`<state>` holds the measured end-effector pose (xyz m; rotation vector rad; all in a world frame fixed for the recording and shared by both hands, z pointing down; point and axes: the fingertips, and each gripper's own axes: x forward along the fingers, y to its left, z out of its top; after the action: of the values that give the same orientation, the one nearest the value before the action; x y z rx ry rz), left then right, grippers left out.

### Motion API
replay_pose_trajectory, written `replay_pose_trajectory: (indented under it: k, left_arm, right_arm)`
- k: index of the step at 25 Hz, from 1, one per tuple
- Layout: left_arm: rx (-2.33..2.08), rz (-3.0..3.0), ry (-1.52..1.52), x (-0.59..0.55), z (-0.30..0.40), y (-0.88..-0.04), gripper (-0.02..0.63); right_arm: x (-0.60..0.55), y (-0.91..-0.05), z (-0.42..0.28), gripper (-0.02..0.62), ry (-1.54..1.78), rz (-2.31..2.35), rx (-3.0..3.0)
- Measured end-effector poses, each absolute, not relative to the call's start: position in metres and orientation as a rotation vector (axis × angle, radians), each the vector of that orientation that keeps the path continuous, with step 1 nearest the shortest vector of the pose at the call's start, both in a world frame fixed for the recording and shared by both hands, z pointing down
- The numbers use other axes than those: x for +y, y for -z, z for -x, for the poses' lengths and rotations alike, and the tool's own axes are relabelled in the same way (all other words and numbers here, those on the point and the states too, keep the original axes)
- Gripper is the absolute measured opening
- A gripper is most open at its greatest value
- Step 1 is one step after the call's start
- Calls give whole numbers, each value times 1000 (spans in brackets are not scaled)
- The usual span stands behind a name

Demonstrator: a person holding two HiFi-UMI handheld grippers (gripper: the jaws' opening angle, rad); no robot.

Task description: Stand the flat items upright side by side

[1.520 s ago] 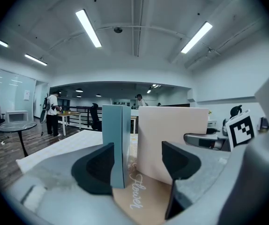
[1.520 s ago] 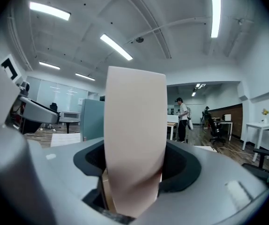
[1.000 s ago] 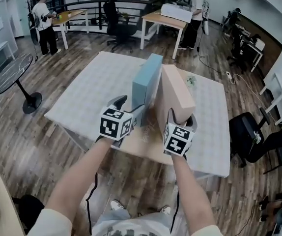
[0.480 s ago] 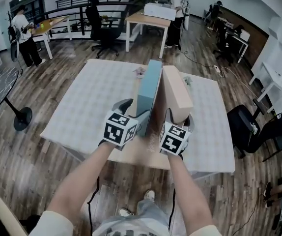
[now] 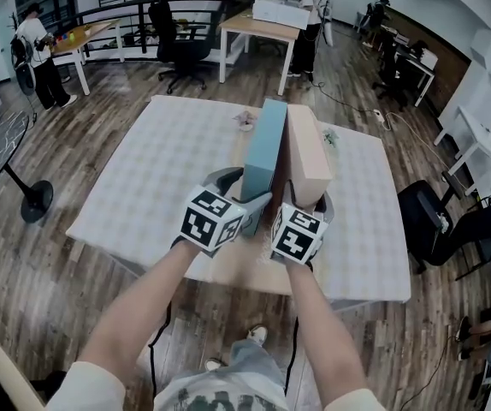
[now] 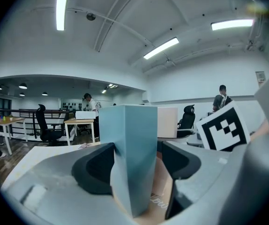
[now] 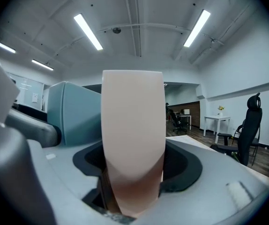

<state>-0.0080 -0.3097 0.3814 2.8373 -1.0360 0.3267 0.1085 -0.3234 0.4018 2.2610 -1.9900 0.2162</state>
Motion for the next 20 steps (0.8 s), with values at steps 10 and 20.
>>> replay_pose_trajectory:
  k: [10, 20]
  left_arm:
    - [-1023, -2830, -346, -304, 11, -381, 334]
    - [-972, -2861, -438, -301, 13, -383, 334]
  right_arm:
    - [-319, -399, -76, 346, -371, -2111, -2210]
    - [-281, -397, -79, 344, -288, -1729, -2439]
